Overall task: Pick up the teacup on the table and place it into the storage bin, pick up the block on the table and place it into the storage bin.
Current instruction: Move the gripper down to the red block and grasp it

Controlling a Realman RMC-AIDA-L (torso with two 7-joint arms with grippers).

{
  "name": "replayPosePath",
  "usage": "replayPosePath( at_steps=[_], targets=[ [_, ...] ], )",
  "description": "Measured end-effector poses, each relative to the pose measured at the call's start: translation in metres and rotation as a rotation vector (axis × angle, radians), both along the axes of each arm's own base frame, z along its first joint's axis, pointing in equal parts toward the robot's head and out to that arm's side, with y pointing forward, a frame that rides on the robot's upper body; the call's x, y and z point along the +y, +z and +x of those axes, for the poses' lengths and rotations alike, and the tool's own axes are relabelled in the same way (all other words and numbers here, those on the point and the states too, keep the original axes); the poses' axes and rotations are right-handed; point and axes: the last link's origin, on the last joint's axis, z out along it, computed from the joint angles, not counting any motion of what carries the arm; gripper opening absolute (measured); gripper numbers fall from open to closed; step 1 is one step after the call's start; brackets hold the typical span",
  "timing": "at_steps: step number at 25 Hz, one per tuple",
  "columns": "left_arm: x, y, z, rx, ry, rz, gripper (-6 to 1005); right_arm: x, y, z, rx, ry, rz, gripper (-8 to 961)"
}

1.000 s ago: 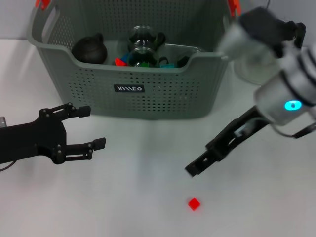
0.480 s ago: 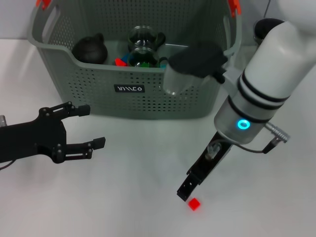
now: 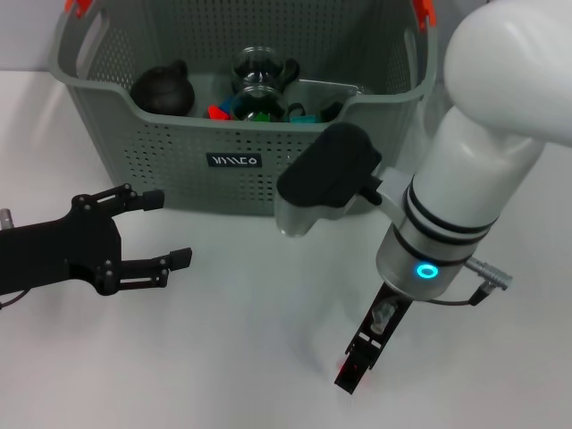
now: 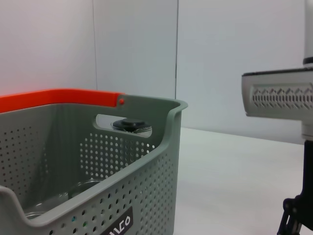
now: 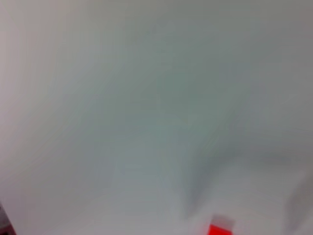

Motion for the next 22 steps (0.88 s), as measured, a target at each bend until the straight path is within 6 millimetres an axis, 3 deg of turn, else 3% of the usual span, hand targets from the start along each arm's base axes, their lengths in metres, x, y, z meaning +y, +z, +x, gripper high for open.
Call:
replayPosePath(
  at_steps=[17, 22],
  targets=[
    [0.0, 0.0, 0.001, -0.007, 0.002, -0.001, 884, -0.006, -0.016, 0.0, -0.012, 0.092, -0.003, 932],
    [0.0, 0.0, 0.001, -0.007, 0.003, -0.001, 885, -0.01, -0.019, 0.0, -0.021, 0.114, -0.013, 733]
  ],
)
